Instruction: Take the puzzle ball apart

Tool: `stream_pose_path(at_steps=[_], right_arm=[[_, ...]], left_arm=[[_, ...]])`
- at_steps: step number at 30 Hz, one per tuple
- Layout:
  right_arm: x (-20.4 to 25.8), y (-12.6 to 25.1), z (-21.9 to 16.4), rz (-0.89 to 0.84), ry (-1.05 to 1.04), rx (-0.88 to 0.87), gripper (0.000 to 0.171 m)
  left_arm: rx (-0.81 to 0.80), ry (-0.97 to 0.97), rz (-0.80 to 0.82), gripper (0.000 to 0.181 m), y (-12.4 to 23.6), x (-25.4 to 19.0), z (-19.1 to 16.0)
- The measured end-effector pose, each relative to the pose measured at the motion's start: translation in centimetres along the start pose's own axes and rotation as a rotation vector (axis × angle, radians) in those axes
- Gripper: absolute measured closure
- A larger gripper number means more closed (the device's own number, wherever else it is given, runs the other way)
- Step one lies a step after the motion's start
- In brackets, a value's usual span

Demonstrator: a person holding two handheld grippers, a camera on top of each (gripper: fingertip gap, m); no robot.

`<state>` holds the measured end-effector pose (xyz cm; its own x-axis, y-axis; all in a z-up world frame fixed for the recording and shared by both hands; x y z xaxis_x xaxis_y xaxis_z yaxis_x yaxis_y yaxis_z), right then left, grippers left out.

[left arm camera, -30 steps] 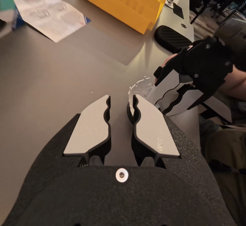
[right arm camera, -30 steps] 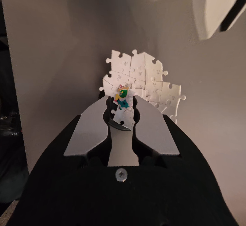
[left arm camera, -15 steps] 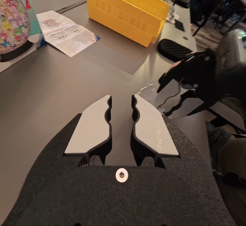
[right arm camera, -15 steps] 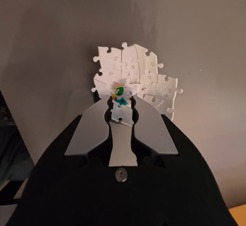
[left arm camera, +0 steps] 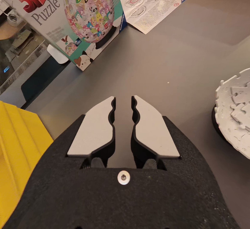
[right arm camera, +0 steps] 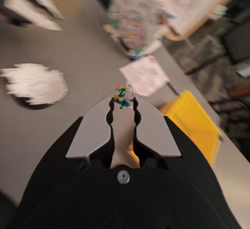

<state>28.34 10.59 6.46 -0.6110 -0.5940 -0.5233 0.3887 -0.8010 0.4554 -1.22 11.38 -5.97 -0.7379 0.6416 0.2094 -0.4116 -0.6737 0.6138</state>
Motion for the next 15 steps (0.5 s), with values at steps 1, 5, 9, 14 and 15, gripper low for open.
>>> stream_pose_path(at_steps=[1,5,9,14,15], right_arm=[[-3.5,0.1,-1.1,-0.101,-0.031,0.042,0.143],[-13.8,-1.9,-8.3,-0.240,-0.223,0.258,0.143],[-17.1,-4.9,-15.1,-0.176,-0.429,0.413,0.143],[-17.0,-8.0,-19.3,-0.125,-0.524,0.548,0.143],[-16.9,-8.6,-19.9,-0.119,-0.526,0.580,0.143]], left_arm=[[0.001,-0.001,0.014,0.160,0.1,0.2,0.0],[0.002,0.018,0.034,0.160,0.3,0.5,-0.2],[0.009,0.024,0.046,0.160,0.2,0.7,-0.3],[0.046,0.018,0.043,0.160,-0.4,0.5,-0.8],[0.050,0.014,0.044,0.160,-0.5,0.4,-0.8]])
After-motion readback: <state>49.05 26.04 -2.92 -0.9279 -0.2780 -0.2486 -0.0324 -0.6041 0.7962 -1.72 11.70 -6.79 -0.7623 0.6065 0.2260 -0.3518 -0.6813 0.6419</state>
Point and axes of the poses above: each gripper's, where its closed fingertips meet, y back along the fingers, z out of its top, x = y × z across the jaws, the point moved 5 cm from there along y, back along the fingers, and after that the axes turned 12 degrees about -z, right-handed, at the moved point
